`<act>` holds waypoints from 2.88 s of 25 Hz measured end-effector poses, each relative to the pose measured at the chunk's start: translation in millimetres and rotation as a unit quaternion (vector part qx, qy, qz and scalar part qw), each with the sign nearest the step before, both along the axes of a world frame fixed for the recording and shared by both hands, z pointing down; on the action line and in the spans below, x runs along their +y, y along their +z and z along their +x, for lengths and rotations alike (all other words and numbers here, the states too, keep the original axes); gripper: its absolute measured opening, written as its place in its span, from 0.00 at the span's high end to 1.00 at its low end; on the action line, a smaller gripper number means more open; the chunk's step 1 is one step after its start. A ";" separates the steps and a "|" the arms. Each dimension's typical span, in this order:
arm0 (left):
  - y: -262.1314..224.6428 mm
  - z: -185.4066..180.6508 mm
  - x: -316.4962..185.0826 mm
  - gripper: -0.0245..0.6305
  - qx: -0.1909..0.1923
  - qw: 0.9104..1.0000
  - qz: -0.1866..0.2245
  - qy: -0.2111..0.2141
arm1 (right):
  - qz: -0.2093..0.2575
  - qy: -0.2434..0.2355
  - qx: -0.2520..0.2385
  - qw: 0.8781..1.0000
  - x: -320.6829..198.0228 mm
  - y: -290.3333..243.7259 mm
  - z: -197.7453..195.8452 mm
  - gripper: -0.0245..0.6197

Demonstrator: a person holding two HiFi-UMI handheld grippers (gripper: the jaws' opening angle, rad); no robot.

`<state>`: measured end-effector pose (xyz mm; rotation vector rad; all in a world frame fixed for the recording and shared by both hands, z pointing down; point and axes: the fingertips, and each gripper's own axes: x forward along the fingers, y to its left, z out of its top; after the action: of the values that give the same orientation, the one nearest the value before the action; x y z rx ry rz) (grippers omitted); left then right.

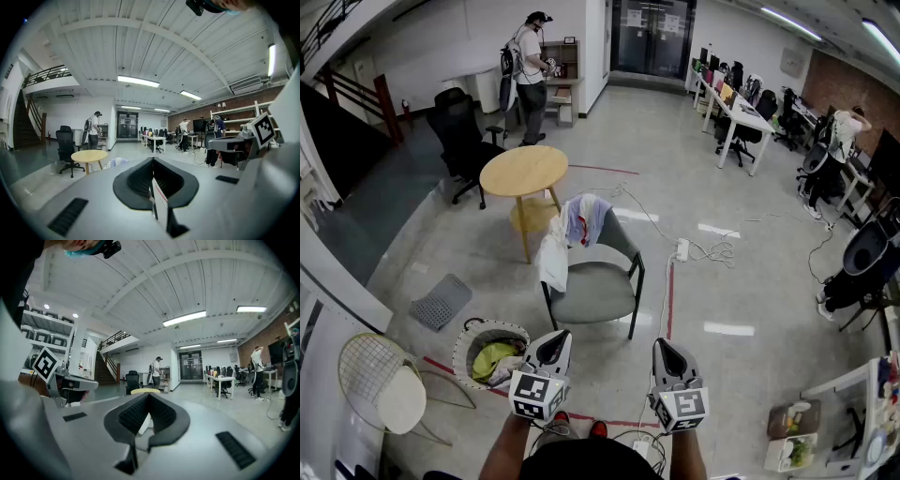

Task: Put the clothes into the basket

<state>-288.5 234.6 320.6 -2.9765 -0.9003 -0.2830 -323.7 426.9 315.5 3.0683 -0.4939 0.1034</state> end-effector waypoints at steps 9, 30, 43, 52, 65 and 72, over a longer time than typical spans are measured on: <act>-3.1 -0.3 2.8 0.95 0.001 1.000 0.003 0.004 | 0.024 0.014 -0.006 1.000 9.0 -1.8 3.5 0.92; 8.6 32.5 -12.3 0.95 -0.009 0.999 0.010 -0.030 | 0.008 -0.027 -0.011 1.000 -6.1 14.5 44.0 0.92; 8.9 155.5 -29.7 0.95 -0.020 1.000 0.000 -0.014 | 0.007 -0.010 -0.040 0.999 -25.8 13.2 158.0 0.92; 18.9 252.4 -64.6 0.95 -0.034 0.999 -0.005 0.008 | -0.008 0.010 -0.043 0.999 -65.5 16.1 243.0 0.92; 25.3 349.7 -119.3 0.95 -0.022 0.999 -0.016 0.031 | -0.031 0.027 -0.042 0.998 -123.8 17.1 332.4 0.92; 31.3 380.6 -129.7 0.95 -0.022 0.999 -0.019 0.020 | -0.038 0.017 -0.040 0.998 -136.0 19.9 364.3 0.92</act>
<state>92.1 104.9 351.9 -2.9936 -0.9780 -0.3356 40.5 290.9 335.5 3.0078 -0.4309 0.2401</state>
